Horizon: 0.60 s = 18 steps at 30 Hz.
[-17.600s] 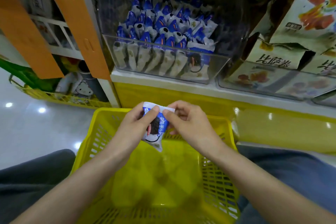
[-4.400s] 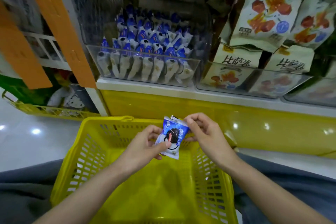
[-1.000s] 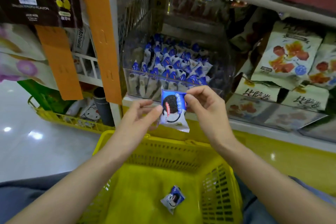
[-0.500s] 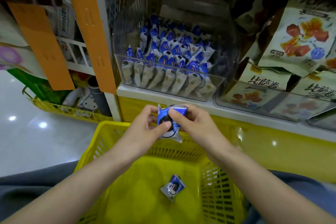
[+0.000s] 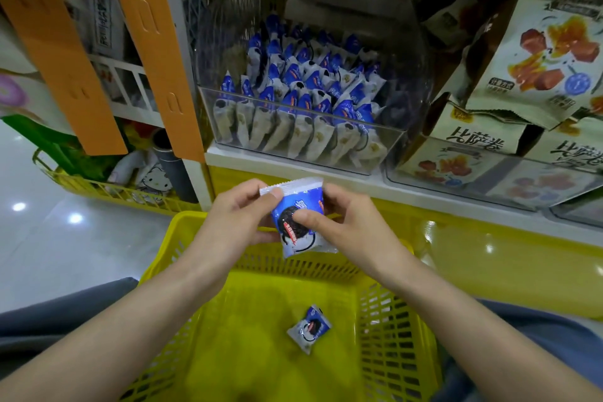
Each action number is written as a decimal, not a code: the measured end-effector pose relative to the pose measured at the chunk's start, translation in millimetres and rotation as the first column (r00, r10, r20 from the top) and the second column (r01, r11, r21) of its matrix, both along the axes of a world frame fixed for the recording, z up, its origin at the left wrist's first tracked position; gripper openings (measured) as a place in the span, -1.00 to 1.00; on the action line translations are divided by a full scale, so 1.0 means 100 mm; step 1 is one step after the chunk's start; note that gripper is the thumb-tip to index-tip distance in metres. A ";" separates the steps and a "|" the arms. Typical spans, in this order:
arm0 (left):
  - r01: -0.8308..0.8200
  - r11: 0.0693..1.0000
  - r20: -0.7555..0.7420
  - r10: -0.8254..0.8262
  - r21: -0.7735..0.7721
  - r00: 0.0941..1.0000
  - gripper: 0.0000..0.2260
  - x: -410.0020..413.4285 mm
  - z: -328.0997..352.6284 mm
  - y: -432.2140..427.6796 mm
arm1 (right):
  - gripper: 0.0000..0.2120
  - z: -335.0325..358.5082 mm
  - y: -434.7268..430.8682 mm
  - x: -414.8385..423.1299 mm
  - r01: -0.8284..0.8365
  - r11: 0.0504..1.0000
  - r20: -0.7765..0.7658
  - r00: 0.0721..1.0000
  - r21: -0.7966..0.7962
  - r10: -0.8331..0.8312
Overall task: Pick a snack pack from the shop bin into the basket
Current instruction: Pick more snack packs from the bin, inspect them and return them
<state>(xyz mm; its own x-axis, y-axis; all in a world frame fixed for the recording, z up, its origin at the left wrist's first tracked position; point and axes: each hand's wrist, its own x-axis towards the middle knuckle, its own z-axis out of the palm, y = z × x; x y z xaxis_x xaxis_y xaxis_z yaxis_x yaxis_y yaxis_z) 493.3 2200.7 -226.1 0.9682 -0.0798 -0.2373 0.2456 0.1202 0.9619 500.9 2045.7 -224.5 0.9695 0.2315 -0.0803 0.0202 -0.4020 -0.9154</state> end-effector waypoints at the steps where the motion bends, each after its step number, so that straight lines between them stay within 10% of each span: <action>1: -0.031 0.999 -0.009 0.031 -0.017 0.999 -0.77 0.00 0.00 0.00 | -0.82 0.00 -0.01 0.00 -0.015 1.000 -0.013 1.000 -0.022 0.015; 9: -0.058 0.984 -0.052 0.050 -0.169 0.997 -0.90 0.03 0.03 -0.04 | -0.88 0.02 -0.06 0.01 0.116 0.952 -0.179 0.982 0.282 -0.067; 18: 0.084 0.986 0.059 -0.094 0.146 0.994 -0.81 0.00 -0.03 -0.04 | -0.75 0.06 -0.04 -0.03 0.163 0.935 -0.269 0.960 0.314 -0.077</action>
<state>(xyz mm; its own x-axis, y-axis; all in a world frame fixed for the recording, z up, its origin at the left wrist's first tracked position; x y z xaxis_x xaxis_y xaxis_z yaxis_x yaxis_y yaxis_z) 493.5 2196.3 -229.1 0.9725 -0.1360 -0.1889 0.1852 -0.0391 0.9819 498.0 2041.5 -218.6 0.9504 0.1696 -0.2609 -0.2541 -0.0610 -0.9653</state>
